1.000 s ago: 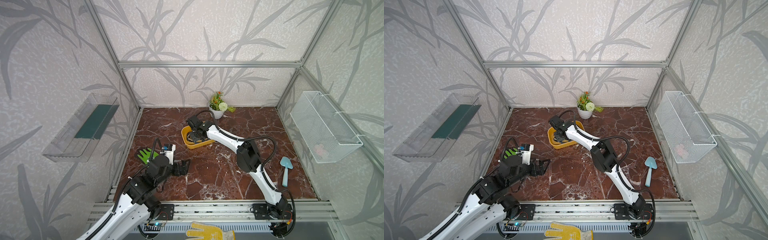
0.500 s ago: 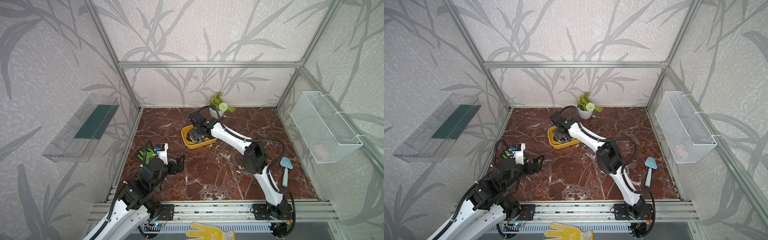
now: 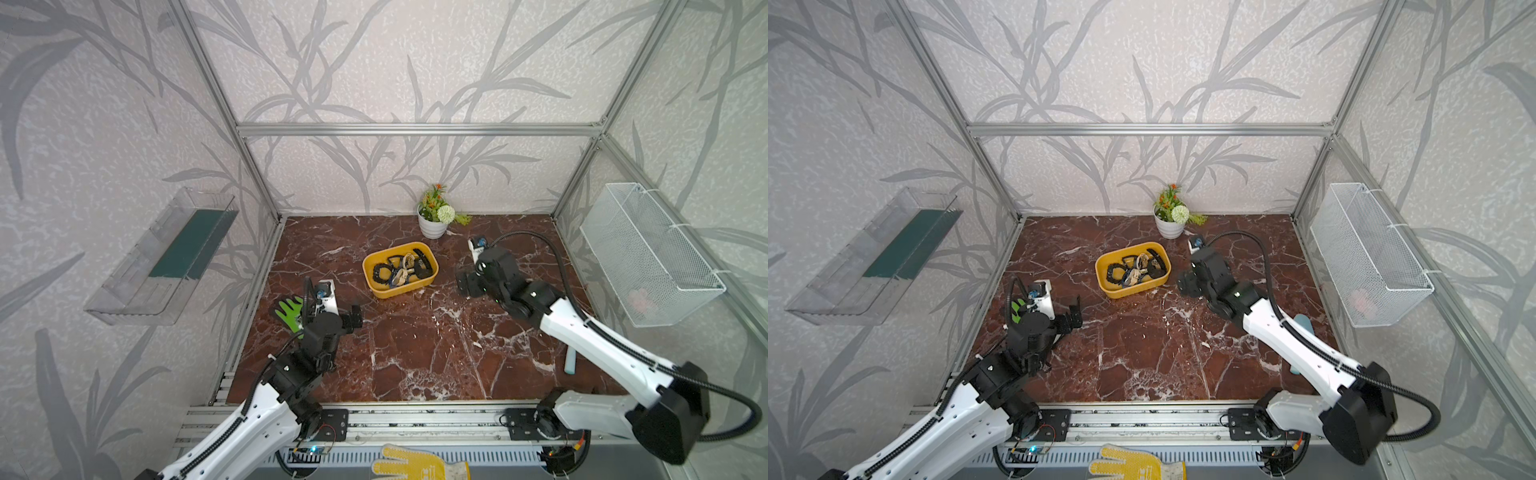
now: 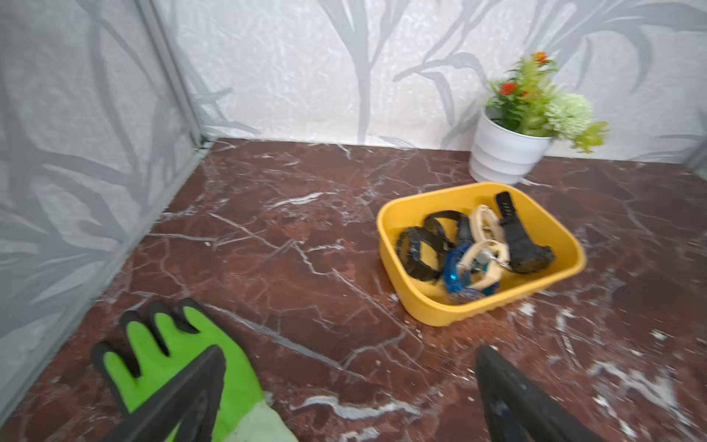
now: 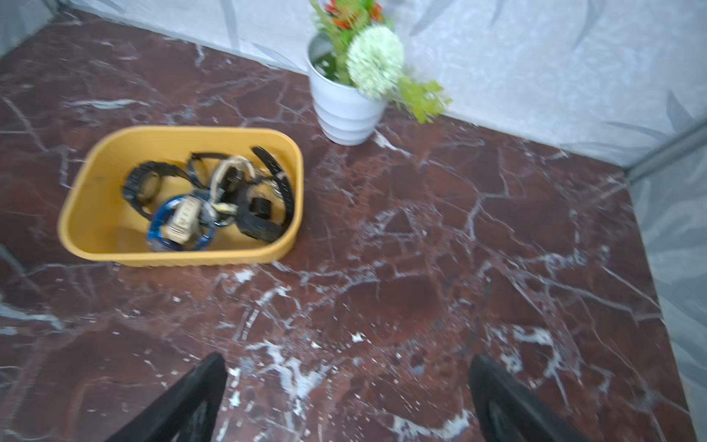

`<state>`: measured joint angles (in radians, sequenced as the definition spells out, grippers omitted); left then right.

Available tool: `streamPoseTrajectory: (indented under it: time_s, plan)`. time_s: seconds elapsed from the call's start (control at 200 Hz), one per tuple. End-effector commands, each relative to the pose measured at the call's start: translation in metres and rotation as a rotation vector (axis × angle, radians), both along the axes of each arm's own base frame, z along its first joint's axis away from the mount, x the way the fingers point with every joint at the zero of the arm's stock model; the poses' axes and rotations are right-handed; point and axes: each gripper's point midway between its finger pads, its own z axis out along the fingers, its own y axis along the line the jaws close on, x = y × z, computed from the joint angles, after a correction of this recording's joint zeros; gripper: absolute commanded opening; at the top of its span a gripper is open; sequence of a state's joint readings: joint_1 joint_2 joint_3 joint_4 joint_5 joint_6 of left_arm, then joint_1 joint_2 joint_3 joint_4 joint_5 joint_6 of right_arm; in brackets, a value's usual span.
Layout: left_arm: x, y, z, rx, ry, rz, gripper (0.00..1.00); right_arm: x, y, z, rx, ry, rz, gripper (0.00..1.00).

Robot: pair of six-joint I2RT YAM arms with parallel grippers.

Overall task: Put the watch into the storage box
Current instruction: Place the watch in the storage box, then reset both arms

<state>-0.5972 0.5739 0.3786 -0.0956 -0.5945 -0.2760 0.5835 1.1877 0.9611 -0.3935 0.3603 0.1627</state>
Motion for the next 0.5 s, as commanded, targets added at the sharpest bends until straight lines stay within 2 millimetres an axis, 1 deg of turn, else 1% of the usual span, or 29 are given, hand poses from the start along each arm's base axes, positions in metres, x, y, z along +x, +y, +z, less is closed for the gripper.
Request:
streamPoseTrajectory:
  time_s: [0.0,0.06,0.08,0.13,0.19,0.28,0.295,0.325,0.35,0.38,0.435,0.495]
  plan:
    - [0.008,0.042,0.007,0.058,-0.117,0.181,0.99,0.001,-0.059,-0.013,-0.037,-0.039,-0.179,0.99]
    - [0.009,0.061,-0.008,0.052,-0.096,0.24,0.99,0.007,-0.076,-0.017,-0.03,-0.08,-0.24,0.99]
    - [0.01,0.068,-0.008,0.047,-0.1,0.264,0.99,0.009,-0.081,-0.015,-0.048,-0.109,-0.258,0.99]
    - [0.013,0.075,-0.009,0.053,-0.103,0.264,0.99,0.016,-0.09,-0.016,-0.091,-0.177,-0.294,0.99]
    - [0.017,0.083,-0.012,0.05,-0.114,0.28,0.99,0.023,-0.098,-0.023,-0.112,-0.22,-0.317,0.99]
    - [0.025,0.095,-0.032,0.06,-0.052,0.304,0.99,0.028,-0.114,-0.041,-0.145,-0.236,-0.374,0.99]
    - [0.027,0.097,-0.035,0.058,-0.04,0.305,0.99,0.03,-0.116,-0.042,-0.148,-0.248,-0.376,0.99]
    - [0.031,0.1,-0.04,0.046,-0.025,0.311,0.99,0.03,-0.12,-0.052,-0.159,-0.267,-0.368,0.99]
    - [0.037,0.099,-0.046,0.037,-0.007,0.301,0.99,0.031,-0.122,-0.056,-0.159,-0.293,-0.363,0.99]
    - [0.044,0.098,-0.049,0.03,-0.004,0.287,0.99,0.031,-0.128,-0.06,-0.147,-0.317,-0.371,0.99]
    - [0.057,0.097,-0.056,0.057,0.014,0.27,0.99,0.031,-0.139,-0.07,-0.113,-0.329,-0.398,0.99]
    - [0.073,0.097,-0.062,0.087,0.038,0.267,0.99,0.033,-0.142,-0.077,-0.102,-0.339,-0.396,0.99]
